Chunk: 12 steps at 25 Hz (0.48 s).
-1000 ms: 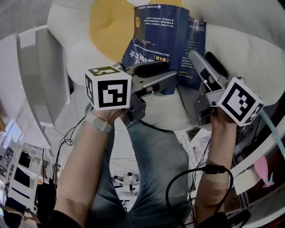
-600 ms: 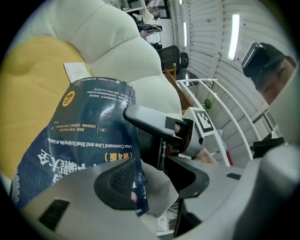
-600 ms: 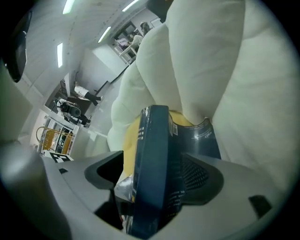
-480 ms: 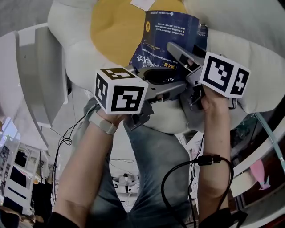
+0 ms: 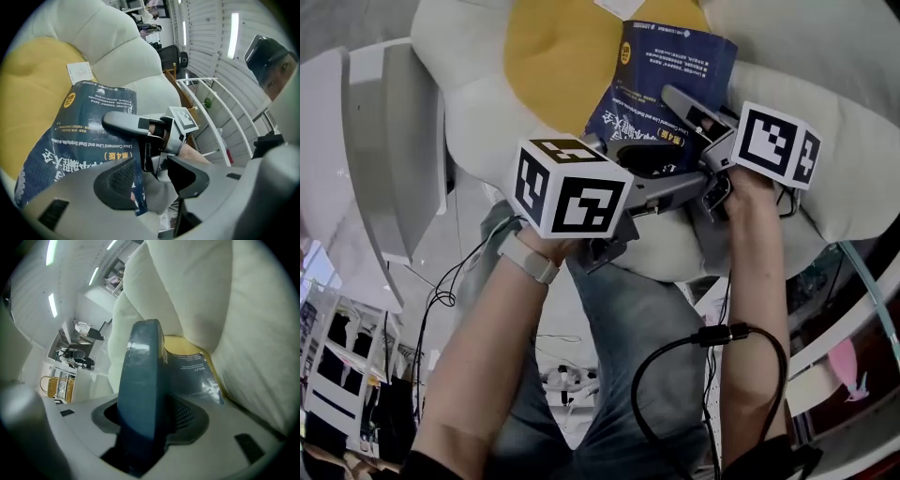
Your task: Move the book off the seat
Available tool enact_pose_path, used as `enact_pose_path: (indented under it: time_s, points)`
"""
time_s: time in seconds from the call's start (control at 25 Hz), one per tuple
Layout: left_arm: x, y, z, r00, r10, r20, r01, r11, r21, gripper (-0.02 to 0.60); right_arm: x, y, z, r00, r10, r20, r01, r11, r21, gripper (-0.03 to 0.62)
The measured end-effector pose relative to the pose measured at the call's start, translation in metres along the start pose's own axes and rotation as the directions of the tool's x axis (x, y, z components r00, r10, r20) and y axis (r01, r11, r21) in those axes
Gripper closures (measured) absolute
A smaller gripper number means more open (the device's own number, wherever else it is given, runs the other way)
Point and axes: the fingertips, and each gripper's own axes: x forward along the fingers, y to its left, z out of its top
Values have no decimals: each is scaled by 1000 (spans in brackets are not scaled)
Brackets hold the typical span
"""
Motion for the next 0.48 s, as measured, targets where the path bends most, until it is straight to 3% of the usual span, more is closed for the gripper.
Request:
enact_pose_path:
  time_s: [0.28,0.4,0.48]
  points:
    - [-19,-22,-32,987,-69,-142,78,995,63,385,-10,1,1,993,-66,99,58,995,83,391]
    - [-26,-32,-48,981,-73,-181,90,992,88,385,-25,-2,-8,984,-63,164,37,987,159,402]
    - [-33,-45,-57,979,-75,-189,94,991,92,385,-38,6,-14,980,-41,194,12,989,149,408]
